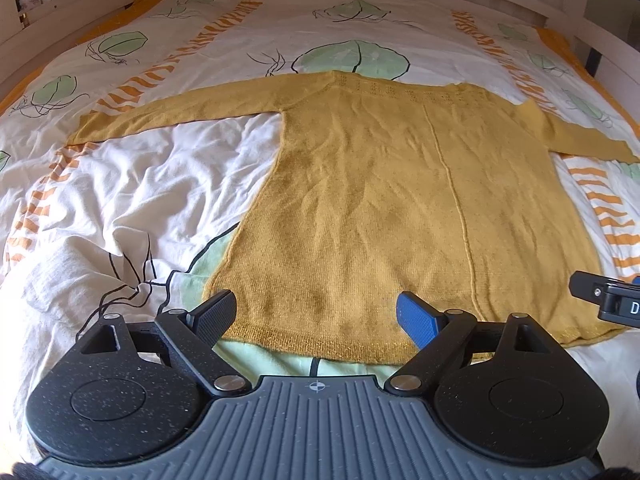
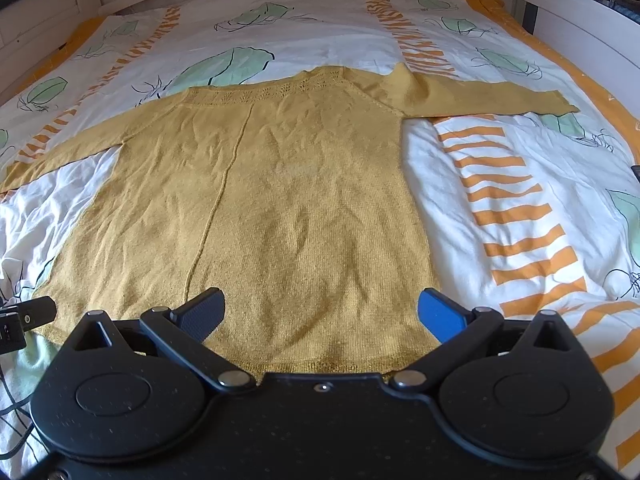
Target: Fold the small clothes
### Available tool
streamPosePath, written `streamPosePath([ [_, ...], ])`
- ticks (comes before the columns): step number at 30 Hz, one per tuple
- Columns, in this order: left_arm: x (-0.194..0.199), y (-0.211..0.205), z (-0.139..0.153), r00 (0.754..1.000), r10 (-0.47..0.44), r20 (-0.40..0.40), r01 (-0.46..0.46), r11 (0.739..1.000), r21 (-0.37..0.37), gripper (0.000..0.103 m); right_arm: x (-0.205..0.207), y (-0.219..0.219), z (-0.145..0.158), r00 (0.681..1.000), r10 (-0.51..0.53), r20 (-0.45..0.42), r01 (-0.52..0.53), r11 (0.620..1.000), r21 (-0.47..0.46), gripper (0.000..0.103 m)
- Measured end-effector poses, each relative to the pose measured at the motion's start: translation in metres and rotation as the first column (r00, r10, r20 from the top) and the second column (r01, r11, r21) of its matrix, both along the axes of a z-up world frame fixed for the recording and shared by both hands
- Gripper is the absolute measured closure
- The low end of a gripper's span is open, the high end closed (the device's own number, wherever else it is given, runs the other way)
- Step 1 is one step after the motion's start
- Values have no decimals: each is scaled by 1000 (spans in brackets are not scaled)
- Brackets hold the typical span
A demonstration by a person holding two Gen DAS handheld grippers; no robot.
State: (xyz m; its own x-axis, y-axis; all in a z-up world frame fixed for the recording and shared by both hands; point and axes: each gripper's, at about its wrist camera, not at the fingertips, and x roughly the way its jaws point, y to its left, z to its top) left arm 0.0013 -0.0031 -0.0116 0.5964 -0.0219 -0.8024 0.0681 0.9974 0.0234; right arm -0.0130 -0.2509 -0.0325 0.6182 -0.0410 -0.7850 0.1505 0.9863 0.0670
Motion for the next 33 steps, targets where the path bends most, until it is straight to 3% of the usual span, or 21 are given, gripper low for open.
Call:
streamPosePath([
  [33,-2,-13,-5,999,-30,-32,30,999,-12,16,-1,-3,-4,1000,-15,-26,14,999,-30,1],
])
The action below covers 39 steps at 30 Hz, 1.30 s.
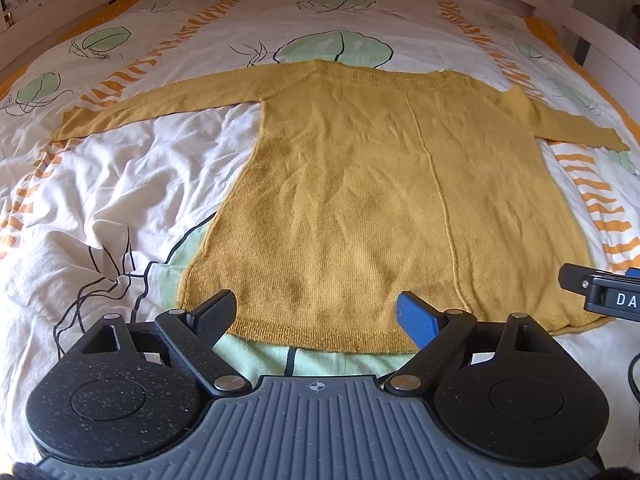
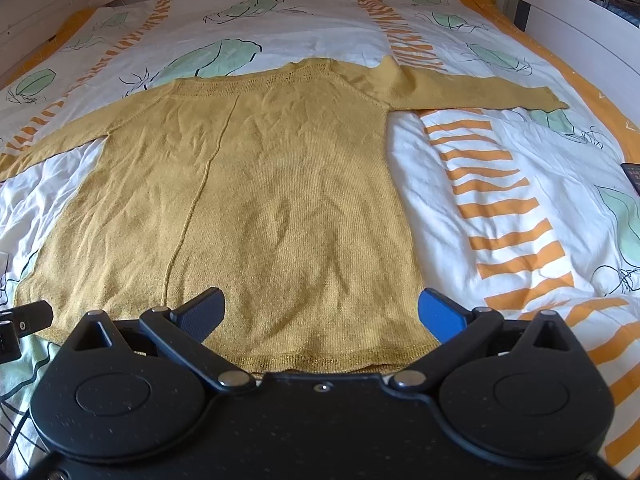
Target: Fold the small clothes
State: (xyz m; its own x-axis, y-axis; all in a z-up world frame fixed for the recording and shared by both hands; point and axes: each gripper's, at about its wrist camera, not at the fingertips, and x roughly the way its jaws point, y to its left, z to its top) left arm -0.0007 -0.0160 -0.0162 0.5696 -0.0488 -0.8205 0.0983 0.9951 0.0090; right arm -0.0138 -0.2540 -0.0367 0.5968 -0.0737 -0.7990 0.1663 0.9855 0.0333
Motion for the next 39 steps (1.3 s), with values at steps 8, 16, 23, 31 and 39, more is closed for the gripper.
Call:
streamPosePath([
  [8,0,0,-5,1000,-1,-18,1,1000,3,16,2,4,-5,1000,13,-17,-13,1000,0,1],
  [16,-2,1,-8,1000,-1,-31,1,1000,8,16,2,7,-8,999,23,-29,-23,1000,0,1],
  [23,-3,2,-13,999,-1,-47,1,1000,13,16,0,13,-9,999,36,-37,-37,999,-3,1],
  [31,-6,5,-17,998,-6,-60,7,1000,19,16,-4,20,-12,997,56,-50,-57,998,-11,1],
  [39,-6,8,-21,997,-21,-68,22,1000,3,16,-6,22,-16,996,68,-58,-69,998,-3,1],
])
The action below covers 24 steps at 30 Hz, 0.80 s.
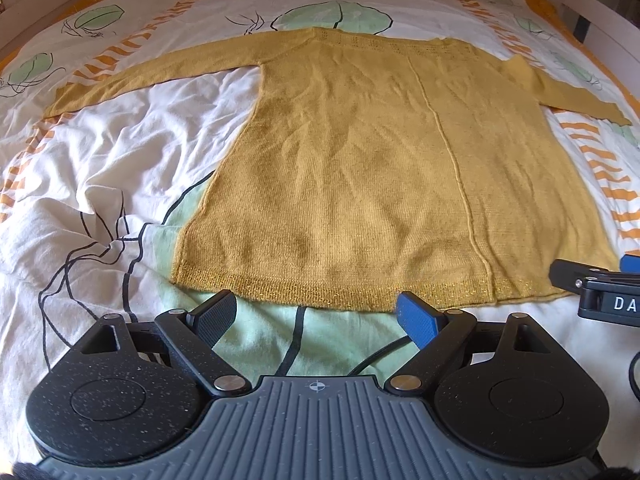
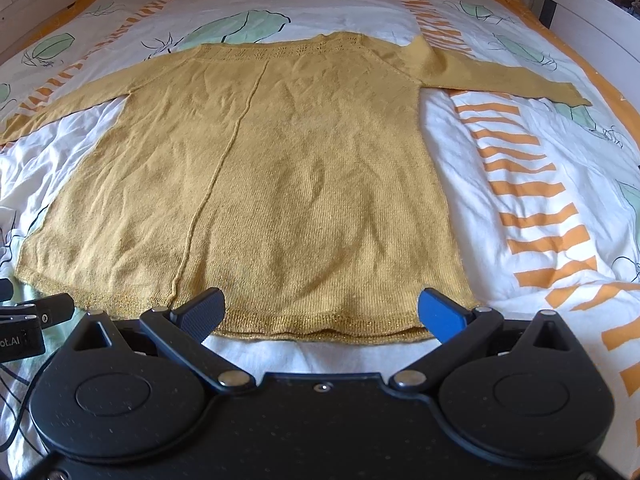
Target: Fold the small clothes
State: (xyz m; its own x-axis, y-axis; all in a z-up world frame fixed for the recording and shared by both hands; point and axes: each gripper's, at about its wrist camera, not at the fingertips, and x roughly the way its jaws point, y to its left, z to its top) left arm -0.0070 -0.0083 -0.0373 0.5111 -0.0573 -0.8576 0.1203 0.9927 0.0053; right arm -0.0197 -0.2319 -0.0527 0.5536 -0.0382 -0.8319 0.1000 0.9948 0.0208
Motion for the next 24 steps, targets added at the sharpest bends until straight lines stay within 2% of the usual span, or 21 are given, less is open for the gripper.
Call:
streamPosePath([
  [9,7,-5,10,996,-36,81,35,999,20,16,4,-3,-2,1000,13,17,-13,1000,11,1],
  [12,16,-4,15,994,-48,96,48,999,2,16,5,-9,0,998,40,54,-43,997,62,1],
  [15,28,-5,22,990,-60,125,58,998,19,16,12,-18,2,997,59,58,-65,992,107,1],
  [16,34,-6,25,988,-66,140,63,998,26,16,16,-21,3,996,64,55,-70,991,115,2],
  [19,54,-6,34,982,-77,170,74,997,23,16,29,-35,6,996,84,40,-90,983,162,16],
  [22,77,-9,42,974,-77,213,75,997,17,16,44,-55,12,996,74,48,-83,968,237,16],
  [24,95,-13,44,968,-72,239,68,997,25,16,57,-70,18,996,63,58,-76,964,254,17],
])
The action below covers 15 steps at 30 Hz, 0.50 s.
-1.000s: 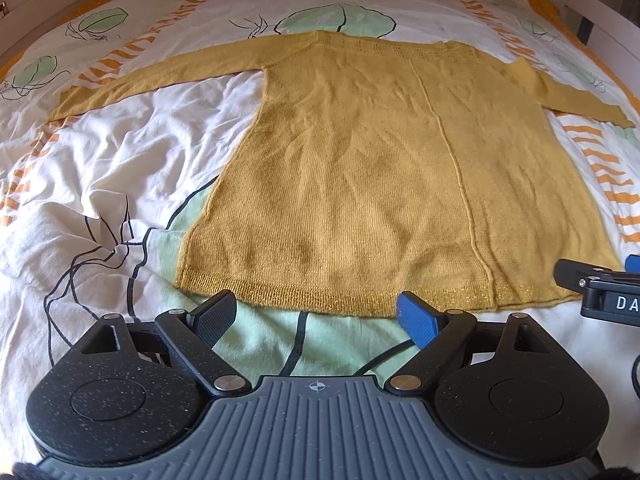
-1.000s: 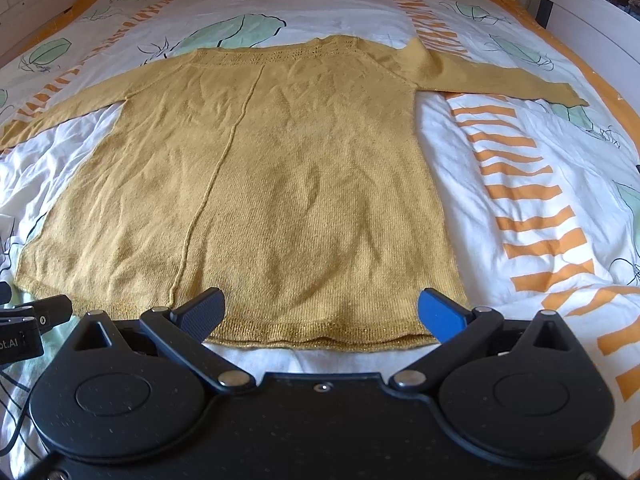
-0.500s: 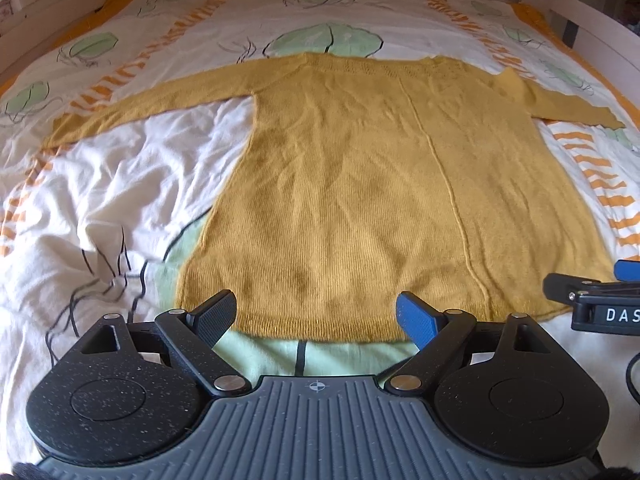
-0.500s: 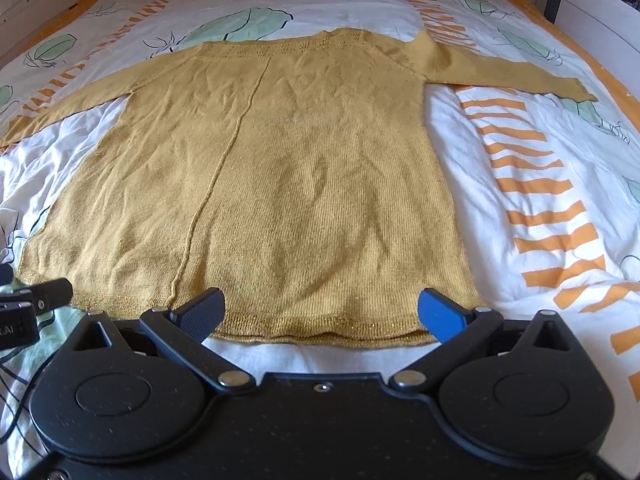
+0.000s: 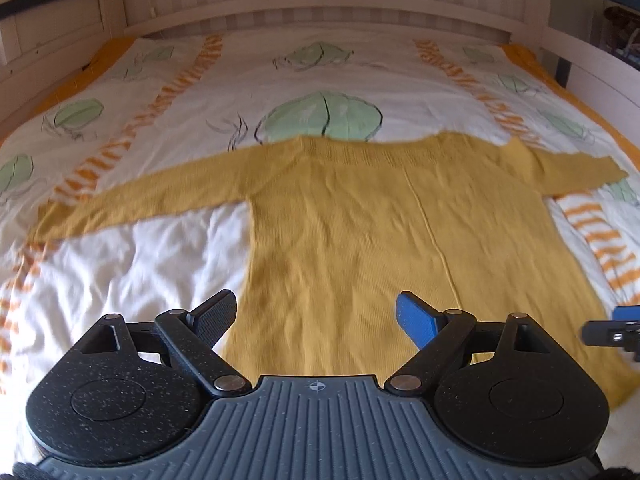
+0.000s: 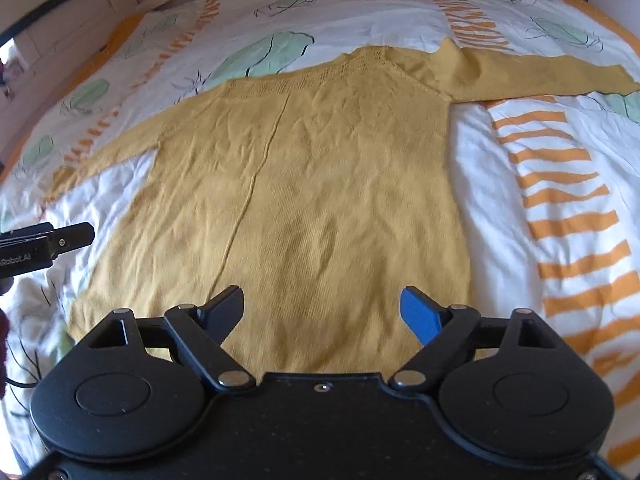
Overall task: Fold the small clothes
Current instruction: 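Move the right gripper to a sweater sleeve cuff and close on it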
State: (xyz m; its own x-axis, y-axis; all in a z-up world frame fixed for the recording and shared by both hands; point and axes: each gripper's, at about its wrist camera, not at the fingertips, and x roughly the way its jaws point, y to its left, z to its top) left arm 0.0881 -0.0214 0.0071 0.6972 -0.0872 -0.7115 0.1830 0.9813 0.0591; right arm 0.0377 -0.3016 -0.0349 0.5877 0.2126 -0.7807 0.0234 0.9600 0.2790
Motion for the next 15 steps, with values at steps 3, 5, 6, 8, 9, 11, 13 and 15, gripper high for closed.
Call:
streamPosePath([
  [3,30,-7,-3,1000,14,11,-14,1000,-6,16,22,-23,8,999,-23,34,24,1000,-19,18],
  [5,53,-10,-8,999,36,7,-36,999,-11,16,40,-42,11,998,-45,41,47,998,-39,20],
  [6,64,-12,-12,999,49,7,-49,999,-13,16,49,-51,12,997,-59,47,62,997,-51,23],
  [8,85,-15,-20,998,68,11,-68,998,-13,16,68,-69,11,994,-95,59,99,992,-76,25],
  [9,95,-16,-24,997,73,13,-73,997,-17,16,78,-79,10,992,-112,60,117,989,-89,25],
  [11,115,-19,-33,997,74,17,-74,997,-21,16,97,-98,6,988,-140,59,145,983,-111,27],
  [13,131,-21,-41,996,86,26,-85,996,-31,16,113,-115,2,985,-164,61,171,976,-137,32],
  [15,143,-24,-49,994,99,45,-98,995,-37,16,128,-135,-4,977,-204,60,211,967,-144,34],
])
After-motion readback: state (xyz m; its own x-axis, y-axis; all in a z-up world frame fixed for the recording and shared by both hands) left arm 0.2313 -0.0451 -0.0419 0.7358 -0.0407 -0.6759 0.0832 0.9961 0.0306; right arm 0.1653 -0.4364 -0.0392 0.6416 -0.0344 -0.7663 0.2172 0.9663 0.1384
